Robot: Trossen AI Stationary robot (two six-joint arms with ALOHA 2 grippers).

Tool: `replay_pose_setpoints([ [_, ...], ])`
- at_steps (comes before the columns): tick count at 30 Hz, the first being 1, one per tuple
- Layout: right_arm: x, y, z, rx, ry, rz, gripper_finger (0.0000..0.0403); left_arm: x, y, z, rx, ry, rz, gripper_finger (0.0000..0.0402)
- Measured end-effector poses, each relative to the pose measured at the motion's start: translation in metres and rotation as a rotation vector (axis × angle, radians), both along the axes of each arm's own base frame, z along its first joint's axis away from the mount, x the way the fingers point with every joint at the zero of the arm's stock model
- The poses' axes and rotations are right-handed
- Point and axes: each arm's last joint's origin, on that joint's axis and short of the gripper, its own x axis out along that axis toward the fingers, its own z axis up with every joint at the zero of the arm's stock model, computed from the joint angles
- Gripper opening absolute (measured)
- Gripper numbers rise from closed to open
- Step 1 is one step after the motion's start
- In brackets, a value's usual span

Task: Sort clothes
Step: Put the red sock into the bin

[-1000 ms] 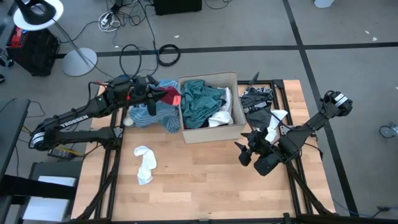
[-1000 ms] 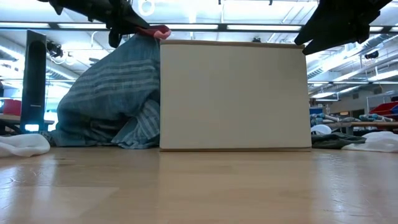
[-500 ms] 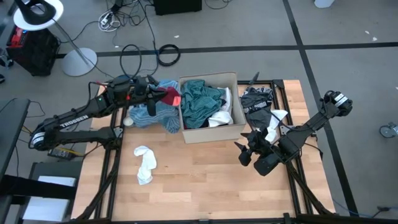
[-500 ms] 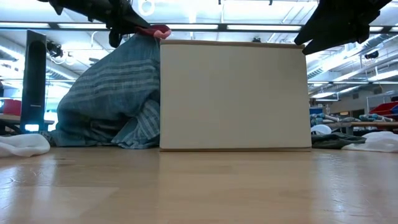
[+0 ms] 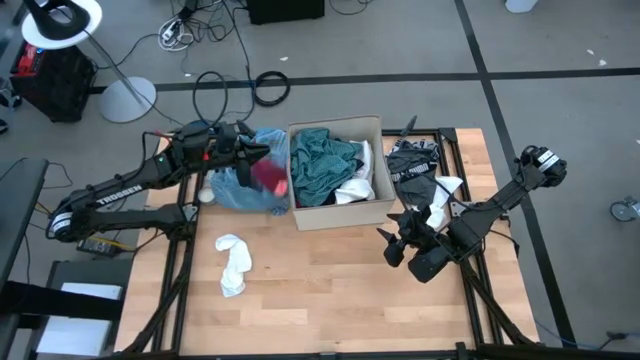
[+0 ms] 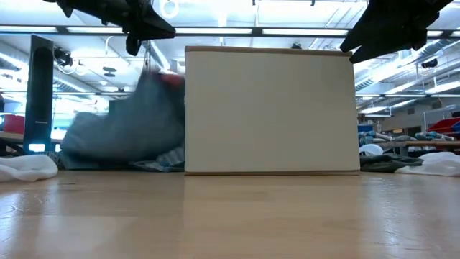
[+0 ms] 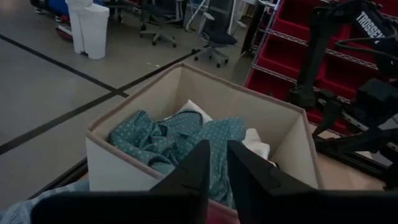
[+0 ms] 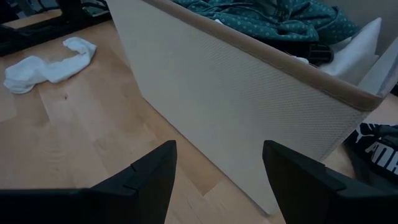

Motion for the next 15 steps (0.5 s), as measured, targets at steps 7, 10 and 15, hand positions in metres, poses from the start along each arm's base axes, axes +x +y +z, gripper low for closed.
replay_pose_setpoints([
  [7,0.000,0.000,0.000,0.000,0.000,0.000,0.0240,-0.001,0.000,-0.003,-0.015,0.029,0.000,0.0062],
  [10,0.000,0.000,0.000,0.000,0.000,0.000,0.0240,-0.001,0.000,-0.004,-0.021,0.040,0.000,0.0062],
  [15,0.000,0.000,0.000,0.000,-0.001,-0.001,0.0240,-0.003,-0.002,-0.015,-0.079,0.140,-0.018,0.0062],
])
